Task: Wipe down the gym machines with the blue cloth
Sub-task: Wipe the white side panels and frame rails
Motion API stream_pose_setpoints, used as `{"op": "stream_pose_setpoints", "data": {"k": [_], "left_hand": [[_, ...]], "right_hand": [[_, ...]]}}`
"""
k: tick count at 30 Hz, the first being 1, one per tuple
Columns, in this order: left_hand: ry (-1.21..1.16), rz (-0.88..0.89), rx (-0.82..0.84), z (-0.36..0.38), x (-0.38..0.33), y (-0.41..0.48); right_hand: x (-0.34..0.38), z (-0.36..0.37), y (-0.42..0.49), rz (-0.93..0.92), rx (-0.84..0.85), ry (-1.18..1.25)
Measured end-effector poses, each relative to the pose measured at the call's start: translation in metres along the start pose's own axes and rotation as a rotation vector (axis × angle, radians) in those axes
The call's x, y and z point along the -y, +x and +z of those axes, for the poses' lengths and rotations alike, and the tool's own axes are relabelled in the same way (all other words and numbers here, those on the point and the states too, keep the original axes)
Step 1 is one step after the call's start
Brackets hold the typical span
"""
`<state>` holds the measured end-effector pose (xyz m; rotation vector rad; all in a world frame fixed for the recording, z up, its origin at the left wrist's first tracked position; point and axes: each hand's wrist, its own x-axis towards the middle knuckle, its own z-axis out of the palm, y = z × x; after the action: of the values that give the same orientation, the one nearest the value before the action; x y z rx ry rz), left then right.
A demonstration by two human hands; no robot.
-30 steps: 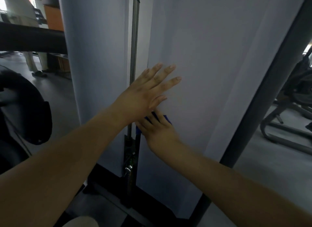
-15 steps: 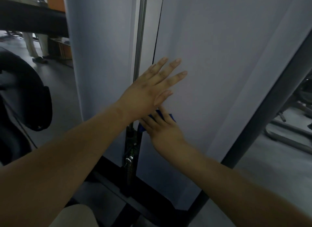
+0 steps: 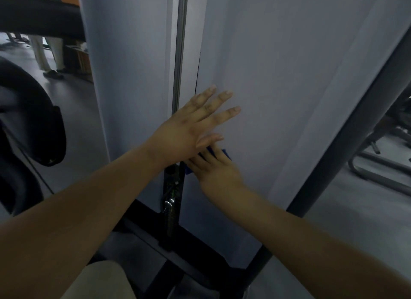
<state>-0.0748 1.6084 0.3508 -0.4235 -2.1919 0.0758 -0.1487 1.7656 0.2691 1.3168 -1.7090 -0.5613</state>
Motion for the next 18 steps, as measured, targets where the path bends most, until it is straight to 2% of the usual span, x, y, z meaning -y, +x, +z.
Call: {"op": "stream_pose_setpoints", "data": {"k": [3,8,15,18], "left_hand": [[-0.014,-0.027,0.036,0.004,-0.001,0.000],[-0.059,-0.055,0.028,0.011,-0.001,-0.002],[-0.034,-0.061,0.059,0.014,-0.001,0.000],[-0.027,-0.055,0.064,0.011,-0.001,-0.001]], "right_hand": [[-0.013,0.000,-0.034,0.006,0.003,0.054],[-0.023,-0.010,-0.109,0.006,0.109,-0.025],[0.015,-0.003,-0.019,-0.121,0.260,0.040],[0.017,-0.011,-0.011,-0.097,0.346,0.071]]}}
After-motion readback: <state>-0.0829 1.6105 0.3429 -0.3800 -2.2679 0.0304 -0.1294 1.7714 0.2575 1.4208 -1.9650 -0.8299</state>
